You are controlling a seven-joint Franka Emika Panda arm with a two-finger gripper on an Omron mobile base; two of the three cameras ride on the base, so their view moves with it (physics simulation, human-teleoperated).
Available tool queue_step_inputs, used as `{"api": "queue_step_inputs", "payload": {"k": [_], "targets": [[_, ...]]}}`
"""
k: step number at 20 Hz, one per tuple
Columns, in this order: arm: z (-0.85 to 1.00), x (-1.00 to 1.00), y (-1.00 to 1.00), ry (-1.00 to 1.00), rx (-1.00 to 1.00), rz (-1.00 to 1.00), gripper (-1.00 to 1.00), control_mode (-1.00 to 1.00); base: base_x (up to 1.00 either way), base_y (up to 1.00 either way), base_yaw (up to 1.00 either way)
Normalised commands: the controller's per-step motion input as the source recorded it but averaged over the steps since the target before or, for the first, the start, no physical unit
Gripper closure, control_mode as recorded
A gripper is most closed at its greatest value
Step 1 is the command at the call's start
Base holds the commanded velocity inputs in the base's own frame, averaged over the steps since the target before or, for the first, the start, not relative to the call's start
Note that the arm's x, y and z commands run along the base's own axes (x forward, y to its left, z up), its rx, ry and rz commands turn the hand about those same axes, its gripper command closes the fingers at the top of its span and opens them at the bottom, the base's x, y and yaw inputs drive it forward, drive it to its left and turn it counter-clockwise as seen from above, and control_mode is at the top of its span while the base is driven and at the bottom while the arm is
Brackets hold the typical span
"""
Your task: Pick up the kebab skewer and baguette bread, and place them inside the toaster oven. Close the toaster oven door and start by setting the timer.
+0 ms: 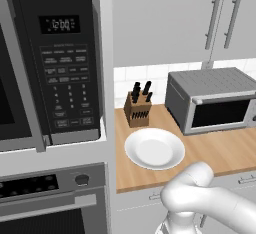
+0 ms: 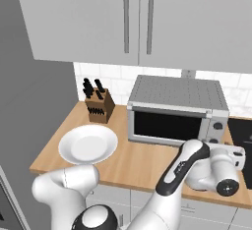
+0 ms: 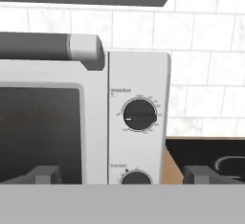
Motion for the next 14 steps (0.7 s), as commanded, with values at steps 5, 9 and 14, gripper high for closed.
{"api": "queue_step_inputs", "payload": {"k": [5, 9, 14], "targets": [[-0.03, 0.00, -0.16, 0.00, 0.00, 0.00, -1.00, -1.00, 0.00, 0.00, 0.00], [-0.03, 0.00, -0.13, 0.00, 0.00, 0.00, -1.00, -1.00, 0.00, 0.00, 0.00], [-0.02, 0.00, -0.05, 0.03, 0.00, 0.00, -1.00, -1.00, 0.00, 0.00, 0.00]]}}
